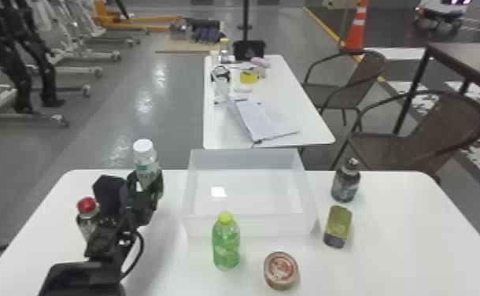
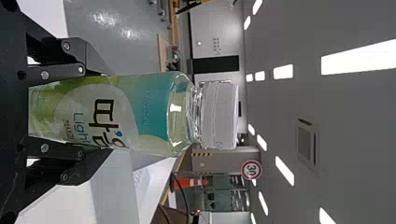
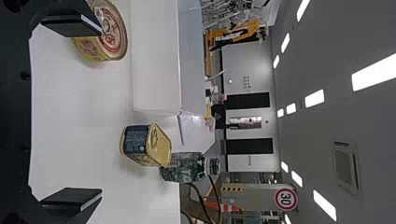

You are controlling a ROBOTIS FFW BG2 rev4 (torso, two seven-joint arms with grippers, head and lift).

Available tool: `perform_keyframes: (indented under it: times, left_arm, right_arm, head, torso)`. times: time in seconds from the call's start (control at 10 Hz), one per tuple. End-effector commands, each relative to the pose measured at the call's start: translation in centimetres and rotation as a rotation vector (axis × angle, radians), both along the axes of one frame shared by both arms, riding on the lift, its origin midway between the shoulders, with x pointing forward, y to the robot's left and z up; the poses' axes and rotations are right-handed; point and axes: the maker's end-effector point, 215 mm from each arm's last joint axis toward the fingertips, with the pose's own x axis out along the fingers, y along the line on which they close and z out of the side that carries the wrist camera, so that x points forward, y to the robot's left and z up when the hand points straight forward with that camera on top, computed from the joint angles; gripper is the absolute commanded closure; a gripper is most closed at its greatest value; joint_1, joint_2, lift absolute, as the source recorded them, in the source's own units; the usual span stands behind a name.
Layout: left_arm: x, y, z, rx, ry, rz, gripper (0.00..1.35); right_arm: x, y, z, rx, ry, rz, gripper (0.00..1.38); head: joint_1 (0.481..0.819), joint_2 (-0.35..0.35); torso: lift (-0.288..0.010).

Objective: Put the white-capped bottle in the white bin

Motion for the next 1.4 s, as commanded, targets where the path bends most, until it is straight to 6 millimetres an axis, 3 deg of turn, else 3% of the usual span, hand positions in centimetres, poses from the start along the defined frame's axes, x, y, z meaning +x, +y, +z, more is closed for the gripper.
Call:
perform_keyframes:
  times: [0.0, 0.1, 0.2, 0.5, 0.9, 1.3]
  left_arm:
    - [0.4, -1.4, 3.5, 0.029, -0.056, -0.024, 0.82]
    - [0.8, -3.1, 4.7, 0.067, -0.053, -0.05, 0.82]
    - [0.9, -6.0, 4.8, 0.068, -0.043, -0.107, 0.82]
    - [0.5, -13.9, 3.4, 0.184, 0.007, -0.286, 0.82]
    - [1.2, -18.8, 1.6, 0.446, 0.044, -0.417, 0.82]
    - [2.1, -20.1, -2.0, 0.912, 0.086, -0.479, 0.82]
  right_arm:
    - [0.0, 0.0, 0.0, 0.0, 0.001, 0.0, 0.09]
    - [0.0, 0.0, 0.0, 0.002, 0.0, -0.001, 0.09]
    - [0.0, 0.0, -0.1, 0.001, 0.001, -0.001, 0.09]
    - [0.2, 0.0, 0.0, 0.001, -0.002, 0.0, 0.09]
    - [0.5, 0.3, -0.1, 0.008, 0.0, 0.005, 0.09]
    - [0.8, 0.6, 0.0, 0.01, -0.004, 0.012, 0.09]
  head:
    - [0.549, 0.0]
    - [0.549, 0.0]
    - [0.549, 0.0]
    - [0.549, 0.0]
    - [0.549, 0.0]
    - [0.549, 0.0]
  torso:
    - [-0.1]
    - [-0.1]
    - [-0.1]
    - [-0.1]
    - [-0.1]
    - [-0.1]
